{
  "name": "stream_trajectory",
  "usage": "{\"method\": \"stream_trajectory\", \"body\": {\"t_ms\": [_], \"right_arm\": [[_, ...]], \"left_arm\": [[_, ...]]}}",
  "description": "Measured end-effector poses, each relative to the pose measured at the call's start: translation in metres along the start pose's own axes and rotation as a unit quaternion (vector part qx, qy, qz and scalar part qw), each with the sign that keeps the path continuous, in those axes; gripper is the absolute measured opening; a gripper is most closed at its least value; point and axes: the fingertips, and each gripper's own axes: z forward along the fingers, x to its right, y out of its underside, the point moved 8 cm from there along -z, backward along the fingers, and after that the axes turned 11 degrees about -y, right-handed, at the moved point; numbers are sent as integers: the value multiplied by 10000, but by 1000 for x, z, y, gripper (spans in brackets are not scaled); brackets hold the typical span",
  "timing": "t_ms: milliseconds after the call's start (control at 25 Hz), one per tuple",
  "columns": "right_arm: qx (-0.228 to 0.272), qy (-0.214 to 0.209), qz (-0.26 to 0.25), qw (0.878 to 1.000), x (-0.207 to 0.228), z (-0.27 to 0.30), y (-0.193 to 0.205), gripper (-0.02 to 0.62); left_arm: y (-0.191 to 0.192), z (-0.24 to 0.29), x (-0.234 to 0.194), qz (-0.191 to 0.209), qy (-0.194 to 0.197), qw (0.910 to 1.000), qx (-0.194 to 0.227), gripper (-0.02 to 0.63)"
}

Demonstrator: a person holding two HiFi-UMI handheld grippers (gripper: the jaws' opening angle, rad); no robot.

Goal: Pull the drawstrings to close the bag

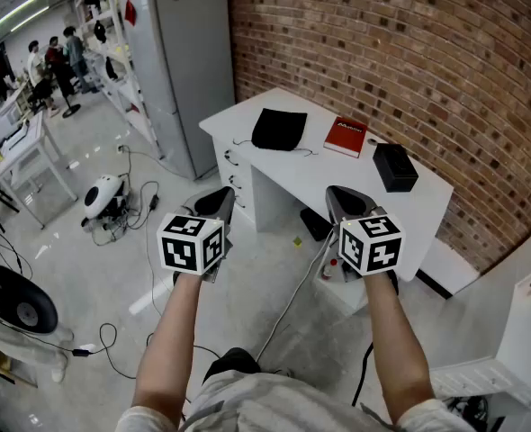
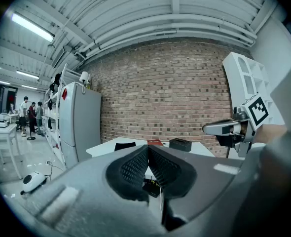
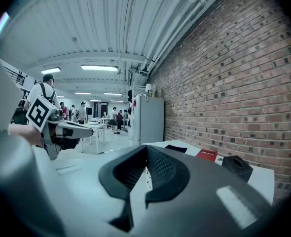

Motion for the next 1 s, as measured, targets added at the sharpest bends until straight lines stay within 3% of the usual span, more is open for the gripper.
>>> {"method": "stream_trajectory", "body": {"t_ms": [360, 480, 1000], "right_arm": [[13, 29, -98, 9999, 1, -1, 5, 5], [1, 30, -103, 9999, 4, 2, 7, 49], [-93, 149, -26, 9998, 27, 52, 11, 112]], "left_arm": [[1, 6, 9, 40, 9, 10000, -19, 17], [2, 13, 10, 39, 50, 10000, -34, 41], [6, 64, -24, -25, 111, 9999, -26, 83]]}}
